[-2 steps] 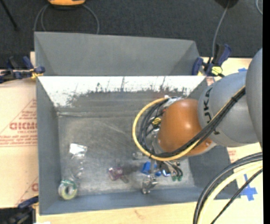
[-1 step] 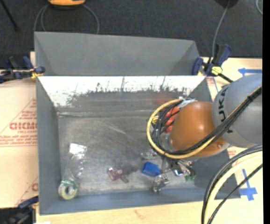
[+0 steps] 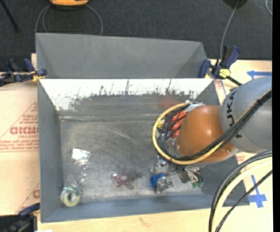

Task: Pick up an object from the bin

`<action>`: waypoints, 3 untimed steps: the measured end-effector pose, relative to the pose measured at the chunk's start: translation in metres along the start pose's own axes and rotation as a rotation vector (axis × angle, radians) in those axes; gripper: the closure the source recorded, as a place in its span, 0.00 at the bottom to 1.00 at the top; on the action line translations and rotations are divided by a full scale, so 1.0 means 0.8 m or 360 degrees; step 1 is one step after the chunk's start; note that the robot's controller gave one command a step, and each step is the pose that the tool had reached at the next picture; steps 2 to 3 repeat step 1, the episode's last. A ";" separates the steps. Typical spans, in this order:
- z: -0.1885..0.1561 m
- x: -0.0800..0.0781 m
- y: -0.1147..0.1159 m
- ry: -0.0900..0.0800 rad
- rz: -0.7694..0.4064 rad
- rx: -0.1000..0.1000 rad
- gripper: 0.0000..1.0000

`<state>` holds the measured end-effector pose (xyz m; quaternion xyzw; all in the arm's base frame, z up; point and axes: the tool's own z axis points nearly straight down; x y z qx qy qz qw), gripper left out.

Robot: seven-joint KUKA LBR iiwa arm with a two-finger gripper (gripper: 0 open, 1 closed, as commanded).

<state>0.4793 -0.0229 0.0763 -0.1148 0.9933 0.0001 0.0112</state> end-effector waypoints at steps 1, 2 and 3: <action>-0.169 -0.036 0.048 0.0016 -0.0016 0.0000 1.00; -0.169 -0.036 0.048 0.0016 -0.0016 0.0000 1.00; -0.169 -0.036 0.048 0.0016 -0.0016 0.0000 1.00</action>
Offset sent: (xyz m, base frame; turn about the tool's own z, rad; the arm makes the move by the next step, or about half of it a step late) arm 0.0131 0.0437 0.1312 -0.0073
